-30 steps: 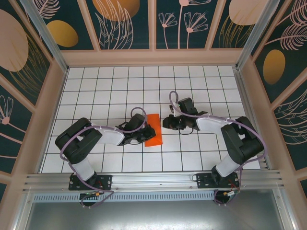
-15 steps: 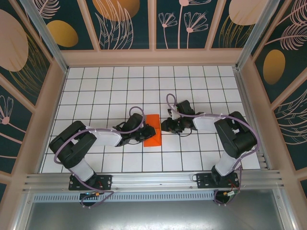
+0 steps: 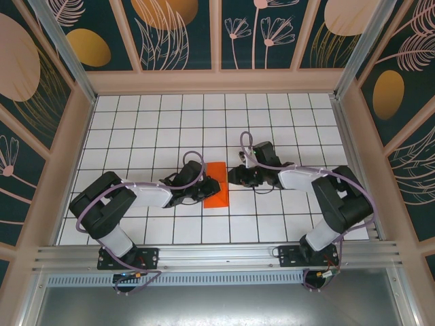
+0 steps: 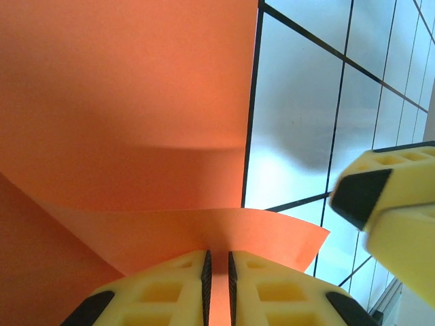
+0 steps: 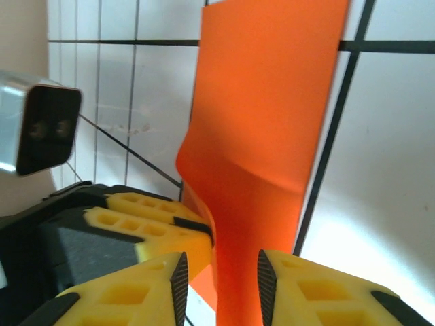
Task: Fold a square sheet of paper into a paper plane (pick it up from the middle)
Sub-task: Fold the triangle a second time at the center of the table.
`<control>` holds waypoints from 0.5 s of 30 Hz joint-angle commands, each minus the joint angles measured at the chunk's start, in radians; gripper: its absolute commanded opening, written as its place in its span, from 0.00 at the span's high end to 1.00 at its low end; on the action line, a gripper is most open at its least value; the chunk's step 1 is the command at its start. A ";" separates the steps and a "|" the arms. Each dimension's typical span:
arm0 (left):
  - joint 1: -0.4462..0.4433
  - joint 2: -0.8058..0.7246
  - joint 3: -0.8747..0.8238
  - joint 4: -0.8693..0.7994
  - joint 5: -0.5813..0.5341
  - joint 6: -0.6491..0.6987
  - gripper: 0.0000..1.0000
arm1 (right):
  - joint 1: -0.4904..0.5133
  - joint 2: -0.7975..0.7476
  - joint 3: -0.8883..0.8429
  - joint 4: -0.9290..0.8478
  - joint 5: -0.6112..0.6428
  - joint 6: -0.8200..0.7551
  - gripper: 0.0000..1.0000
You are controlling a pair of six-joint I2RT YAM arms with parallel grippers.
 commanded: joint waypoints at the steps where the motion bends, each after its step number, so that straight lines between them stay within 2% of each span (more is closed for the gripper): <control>1: 0.005 -0.001 -0.008 -0.012 -0.005 -0.004 0.82 | -0.004 -0.017 -0.012 0.054 -0.032 0.013 0.62; 8: 0.005 -0.010 -0.013 -0.011 -0.009 -0.005 0.82 | 0.012 0.043 0.021 0.029 -0.051 -0.006 0.63; 15: 0.005 -0.020 -0.016 -0.013 -0.009 -0.008 0.82 | 0.013 0.084 0.047 0.015 -0.069 -0.023 0.77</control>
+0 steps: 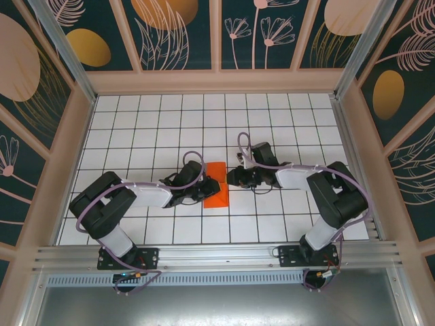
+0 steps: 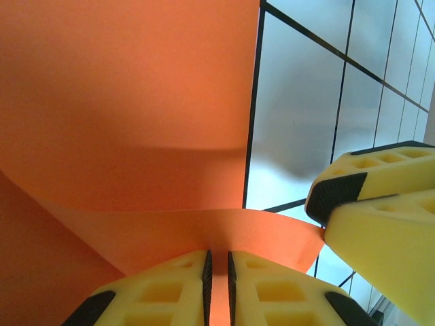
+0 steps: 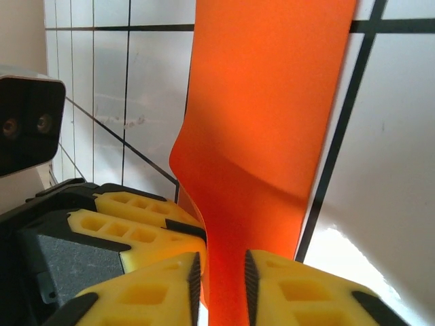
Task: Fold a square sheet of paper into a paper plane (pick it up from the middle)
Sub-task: Fold the triangle a second time at the center of the table.
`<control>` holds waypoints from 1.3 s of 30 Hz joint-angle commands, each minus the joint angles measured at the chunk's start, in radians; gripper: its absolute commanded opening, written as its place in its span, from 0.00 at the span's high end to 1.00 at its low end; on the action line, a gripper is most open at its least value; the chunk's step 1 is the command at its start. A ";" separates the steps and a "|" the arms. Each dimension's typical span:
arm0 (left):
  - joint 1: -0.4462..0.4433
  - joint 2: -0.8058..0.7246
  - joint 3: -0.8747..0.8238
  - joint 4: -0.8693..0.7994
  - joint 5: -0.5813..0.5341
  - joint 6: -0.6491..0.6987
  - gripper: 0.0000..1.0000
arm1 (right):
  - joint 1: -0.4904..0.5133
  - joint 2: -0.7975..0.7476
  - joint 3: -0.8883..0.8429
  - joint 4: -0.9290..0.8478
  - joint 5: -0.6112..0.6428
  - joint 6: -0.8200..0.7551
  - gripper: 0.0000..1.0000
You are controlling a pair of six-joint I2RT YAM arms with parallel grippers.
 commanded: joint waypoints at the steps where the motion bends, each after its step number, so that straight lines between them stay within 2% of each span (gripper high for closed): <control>1: 0.006 -0.023 -0.014 -0.014 -0.010 -0.009 0.82 | 0.006 0.017 0.033 0.001 -0.039 -0.018 0.79; 4: 0.006 -0.035 -0.014 -0.024 -0.016 -0.006 0.82 | 0.006 0.022 0.040 0.003 -0.055 -0.023 0.85; 8: 0.005 -0.048 -0.012 -0.035 -0.022 -0.003 0.82 | 0.006 0.028 0.049 -0.007 -0.061 -0.029 0.87; 15: 0.005 -0.028 -0.009 -0.029 -0.018 -0.004 0.82 | 0.029 0.034 0.047 -0.021 -0.055 -0.040 0.80; 21: 0.006 -0.022 -0.004 -0.028 -0.018 -0.003 0.82 | 0.033 0.035 0.051 -0.029 -0.058 -0.047 0.79; 24: 0.005 -0.022 -0.004 -0.028 -0.016 -0.003 0.82 | 0.036 0.038 0.058 -0.033 -0.056 -0.051 0.83; 28: 0.005 -0.043 -0.002 -0.057 -0.030 0.000 0.82 | 0.037 0.044 0.065 -0.038 -0.054 -0.057 0.94; 31: 0.010 -0.100 -0.001 -0.145 -0.097 0.010 0.81 | 0.045 0.042 0.071 -0.032 -0.069 -0.067 0.98; 36: 0.044 -0.220 -0.035 -0.264 -0.242 -0.014 0.78 | 0.081 0.052 0.079 -0.016 -0.138 -0.096 0.99; 39: 0.061 -0.258 -0.065 -0.273 -0.268 -0.036 0.78 | 0.108 0.075 0.096 -0.037 -0.149 -0.121 0.99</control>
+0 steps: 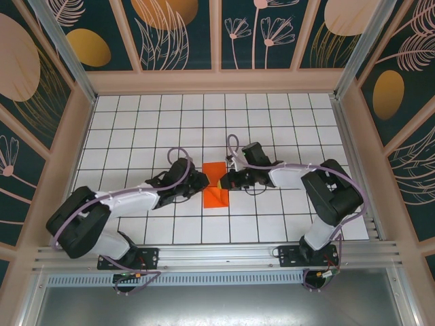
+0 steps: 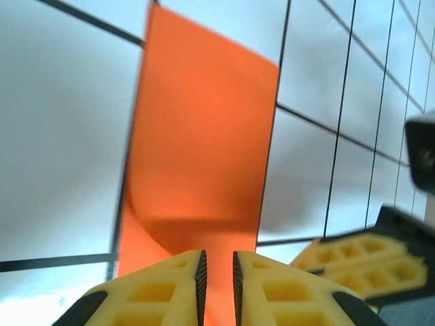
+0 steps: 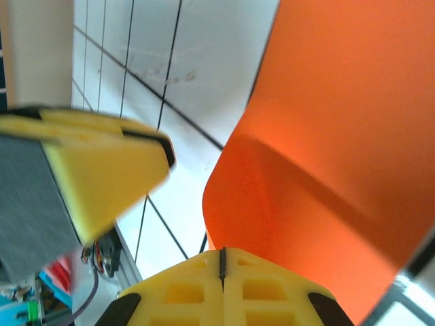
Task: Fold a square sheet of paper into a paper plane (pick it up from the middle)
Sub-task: Fold the triangle a second time at the center of the table.
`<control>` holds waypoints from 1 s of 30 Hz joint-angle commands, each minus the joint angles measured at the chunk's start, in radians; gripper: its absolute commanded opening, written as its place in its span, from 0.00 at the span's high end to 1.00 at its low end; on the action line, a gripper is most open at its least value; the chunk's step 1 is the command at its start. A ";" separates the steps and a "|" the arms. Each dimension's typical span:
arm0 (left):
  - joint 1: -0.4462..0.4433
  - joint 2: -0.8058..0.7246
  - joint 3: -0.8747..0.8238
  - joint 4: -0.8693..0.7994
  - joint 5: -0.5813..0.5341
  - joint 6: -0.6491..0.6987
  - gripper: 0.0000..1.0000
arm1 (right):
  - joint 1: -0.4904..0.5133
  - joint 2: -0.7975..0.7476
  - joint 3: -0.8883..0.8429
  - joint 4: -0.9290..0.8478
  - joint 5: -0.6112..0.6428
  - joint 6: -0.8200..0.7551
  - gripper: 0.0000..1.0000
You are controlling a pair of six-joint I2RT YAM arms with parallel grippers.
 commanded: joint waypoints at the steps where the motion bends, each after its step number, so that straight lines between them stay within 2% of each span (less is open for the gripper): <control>1: 0.016 -0.032 -0.039 -0.078 -0.082 -0.031 0.78 | 0.028 0.041 0.043 -0.015 -0.055 -0.058 0.99; 12: 0.018 -0.010 -0.054 0.030 0.014 -0.018 0.78 | 0.002 0.137 0.154 -0.177 0.121 -0.153 1.00; 21: 0.016 0.011 -0.079 0.214 0.148 -0.017 0.80 | -0.023 0.126 0.169 -0.196 0.153 -0.161 1.00; 30: -0.013 0.123 -0.023 0.272 0.226 -0.008 0.81 | -0.033 0.111 0.154 -0.194 0.186 -0.144 1.00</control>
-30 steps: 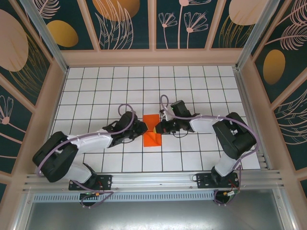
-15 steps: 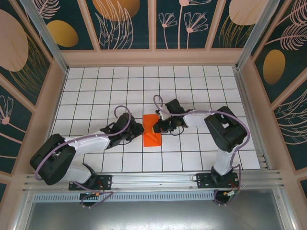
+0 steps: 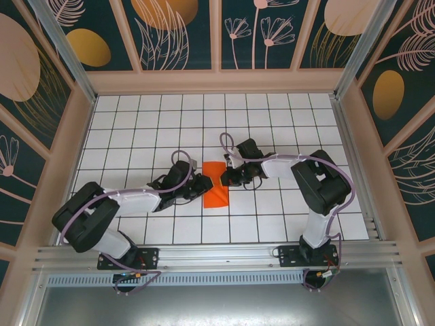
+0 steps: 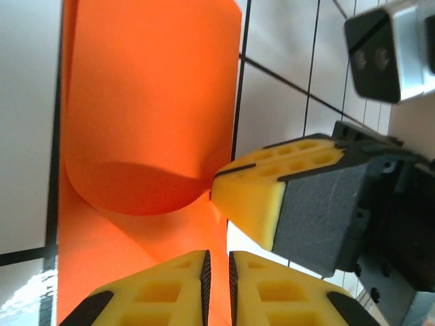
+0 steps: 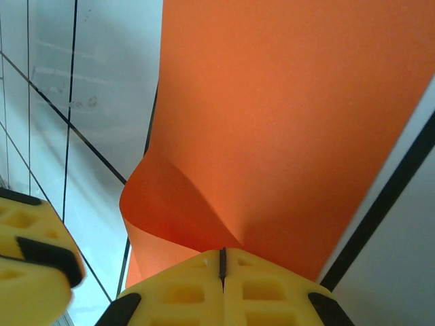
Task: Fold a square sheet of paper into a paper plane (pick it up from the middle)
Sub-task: Fold the triangle a second time at the center of the table.
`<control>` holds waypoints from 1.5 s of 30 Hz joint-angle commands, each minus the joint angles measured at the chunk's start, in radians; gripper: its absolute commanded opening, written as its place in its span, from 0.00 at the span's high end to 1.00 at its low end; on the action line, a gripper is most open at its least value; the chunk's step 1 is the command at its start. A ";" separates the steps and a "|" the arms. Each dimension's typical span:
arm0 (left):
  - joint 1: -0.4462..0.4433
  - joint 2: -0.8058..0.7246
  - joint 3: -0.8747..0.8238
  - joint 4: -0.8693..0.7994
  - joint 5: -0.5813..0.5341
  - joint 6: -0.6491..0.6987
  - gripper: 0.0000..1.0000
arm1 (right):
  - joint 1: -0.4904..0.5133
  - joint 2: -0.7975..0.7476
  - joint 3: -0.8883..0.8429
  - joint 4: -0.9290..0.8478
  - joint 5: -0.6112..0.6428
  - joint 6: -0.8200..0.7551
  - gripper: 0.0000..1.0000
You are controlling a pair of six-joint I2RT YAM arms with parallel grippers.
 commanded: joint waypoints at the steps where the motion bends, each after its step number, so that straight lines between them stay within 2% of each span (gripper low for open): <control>1: -0.014 0.038 0.037 0.051 0.041 0.009 0.82 | -0.011 -0.022 0.005 -0.018 0.024 -0.009 1.00; 21: -0.030 0.086 0.067 0.061 0.046 0.009 0.83 | -0.020 -0.082 -0.087 0.010 0.011 0.012 1.00; 45: -0.038 0.138 0.096 0.054 0.046 0.015 0.84 | -0.021 -0.029 -0.016 -0.010 0.057 -0.025 1.00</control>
